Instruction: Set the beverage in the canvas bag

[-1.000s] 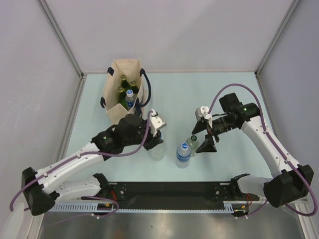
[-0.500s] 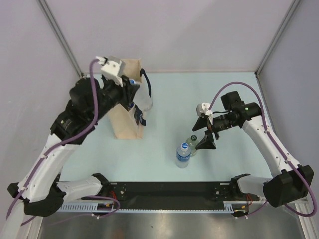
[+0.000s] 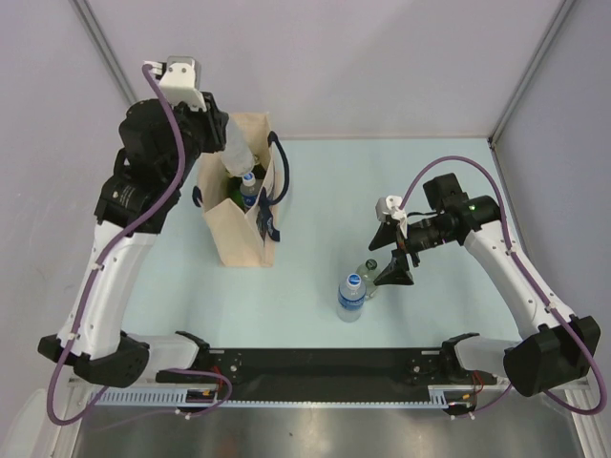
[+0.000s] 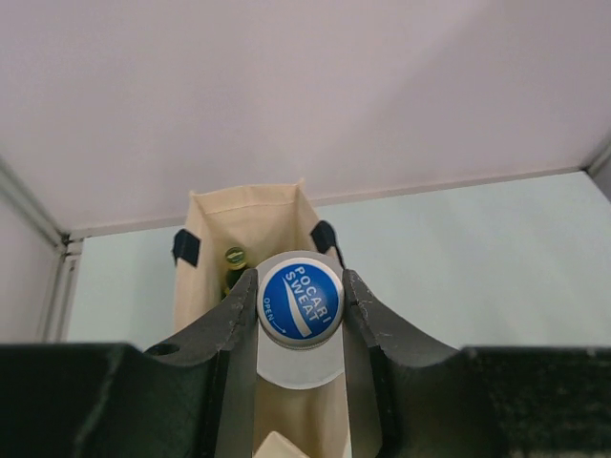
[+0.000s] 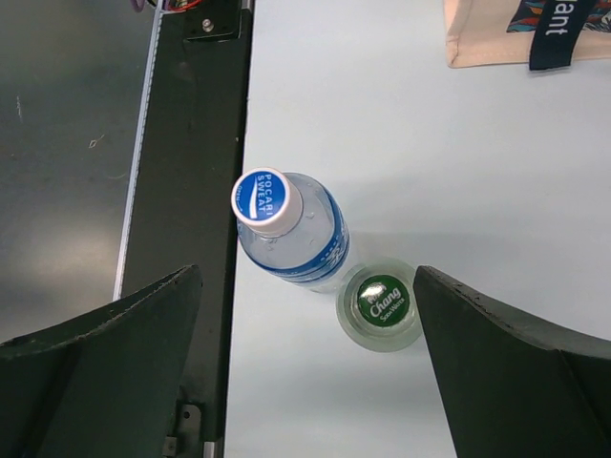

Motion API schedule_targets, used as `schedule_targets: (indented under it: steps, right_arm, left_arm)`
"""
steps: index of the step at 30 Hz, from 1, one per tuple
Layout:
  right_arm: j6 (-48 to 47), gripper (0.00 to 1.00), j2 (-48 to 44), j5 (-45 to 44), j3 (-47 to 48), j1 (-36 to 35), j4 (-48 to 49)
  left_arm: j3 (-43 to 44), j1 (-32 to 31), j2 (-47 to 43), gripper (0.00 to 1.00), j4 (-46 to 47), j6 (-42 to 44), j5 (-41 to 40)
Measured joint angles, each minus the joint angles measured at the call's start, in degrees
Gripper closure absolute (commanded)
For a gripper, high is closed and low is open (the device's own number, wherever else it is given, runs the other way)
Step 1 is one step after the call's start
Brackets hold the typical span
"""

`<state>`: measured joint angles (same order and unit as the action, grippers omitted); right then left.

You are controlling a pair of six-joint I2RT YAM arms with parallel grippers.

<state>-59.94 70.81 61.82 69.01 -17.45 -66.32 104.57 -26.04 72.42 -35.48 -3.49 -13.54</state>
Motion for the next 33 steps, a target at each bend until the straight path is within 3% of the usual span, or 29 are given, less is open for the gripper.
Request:
schedule_targets:
  steps: [5, 13, 22, 33]
  right_arm:
    - [0.02, 0.0, 0.02, -0.39, 0.0, 0.02, 0.09]
    - [0.04, 0.0, 0.44, -1.03, 0.0, 0.07, 0.22]
    - [0.11, 0.0, 1.33, -1.2, 0.0, 0.07, 0.31]
    - [0.39, 0.0, 2.54, -1.18, 0.0, -0.87, 0.5]
  left_arm:
    - [-3.74, 5.44, 0.15, 1.0, 0.9, 0.0, -0.46]
    - [-18.73, 11.26, -1.64, 1.0, 4.0, -1.05, 1.31]
    - [-25.86, 12.11, -2.12, 1.0, 4.98, -1.55, 4.35]
    - [-37.53, 12.81, -0.5, 1.0, 14.12, -1.01, 5.49]
